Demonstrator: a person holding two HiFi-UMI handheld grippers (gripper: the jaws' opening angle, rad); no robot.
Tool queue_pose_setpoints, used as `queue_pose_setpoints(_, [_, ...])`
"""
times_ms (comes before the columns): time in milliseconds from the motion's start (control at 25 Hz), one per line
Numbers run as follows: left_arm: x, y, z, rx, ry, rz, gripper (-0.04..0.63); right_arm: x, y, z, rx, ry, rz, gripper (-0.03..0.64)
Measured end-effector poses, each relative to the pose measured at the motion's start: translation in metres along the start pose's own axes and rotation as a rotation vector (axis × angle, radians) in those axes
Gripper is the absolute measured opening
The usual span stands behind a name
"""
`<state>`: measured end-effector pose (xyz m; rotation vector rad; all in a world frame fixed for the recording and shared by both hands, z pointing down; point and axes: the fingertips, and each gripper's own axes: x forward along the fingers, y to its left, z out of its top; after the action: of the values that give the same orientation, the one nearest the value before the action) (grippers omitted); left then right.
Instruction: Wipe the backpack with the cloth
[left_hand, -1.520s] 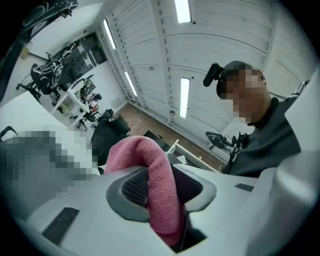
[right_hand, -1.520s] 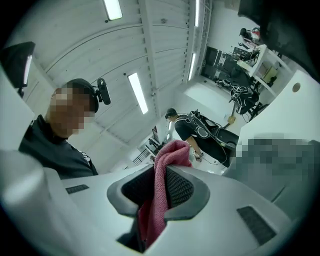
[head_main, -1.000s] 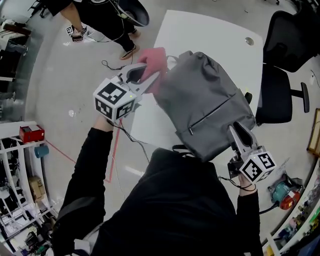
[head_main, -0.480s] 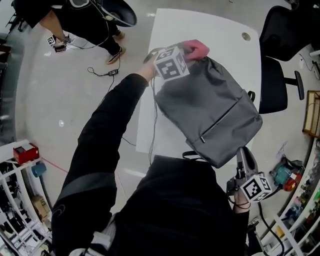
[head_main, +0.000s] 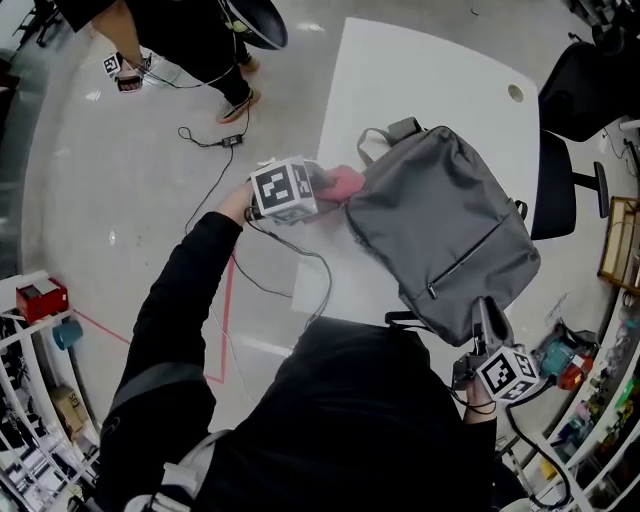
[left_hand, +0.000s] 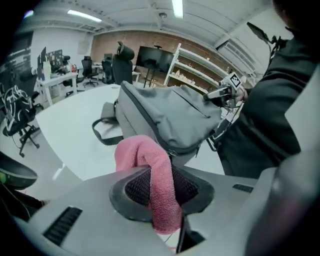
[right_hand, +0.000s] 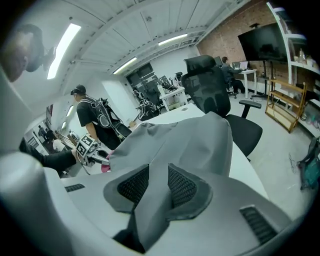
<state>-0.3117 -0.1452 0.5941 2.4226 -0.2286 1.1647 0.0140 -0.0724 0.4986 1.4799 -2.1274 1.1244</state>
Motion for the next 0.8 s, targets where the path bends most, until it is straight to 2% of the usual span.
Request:
queue_pose_setpoints(40, [-0.003, -0.002, -0.005, -0.003, 0.008, -0.019, 0.1, 0.0, -0.001, 0.0, 0.004, 0.002, -0.002, 0.127])
queue_pose_setpoints(120, [-0.005, 0.009, 0.002, 0.025, 0.013, -0.001, 0.1, 0.0, -0.003, 0.001, 0.014, 0.0, -0.01, 0.124])
queue_pose_setpoints(320, [0.002, 0.082, 0.088, 0.209, -0.014, 0.207, 0.1, -0.006, 0.0, -0.005, 0.018, 0.006, -0.042, 0.121])
queue_pose_setpoints(480, [0.024, 0.137, 0.149, 0.252, 0.051, 0.379, 0.1, -0.017, -0.004, -0.015, 0.037, -0.009, -0.06, 0.121])
queue_pose_setpoints(520, [0.032, 0.142, 0.16, 0.257, 0.055, 0.393, 0.1, -0.024, -0.007, -0.019, 0.044, -0.003, -0.072, 0.121])
queue_pose_setpoints(640, [0.053, 0.14, 0.164, 0.294, 0.138, 0.327, 0.1, -0.026, -0.009, -0.026, 0.082, -0.014, -0.09, 0.12])
queue_pose_setpoints(800, [0.057, 0.112, 0.133, 0.357, 0.271, 0.212, 0.1, -0.034, -0.023, -0.026, 0.115, -0.037, -0.097, 0.109])
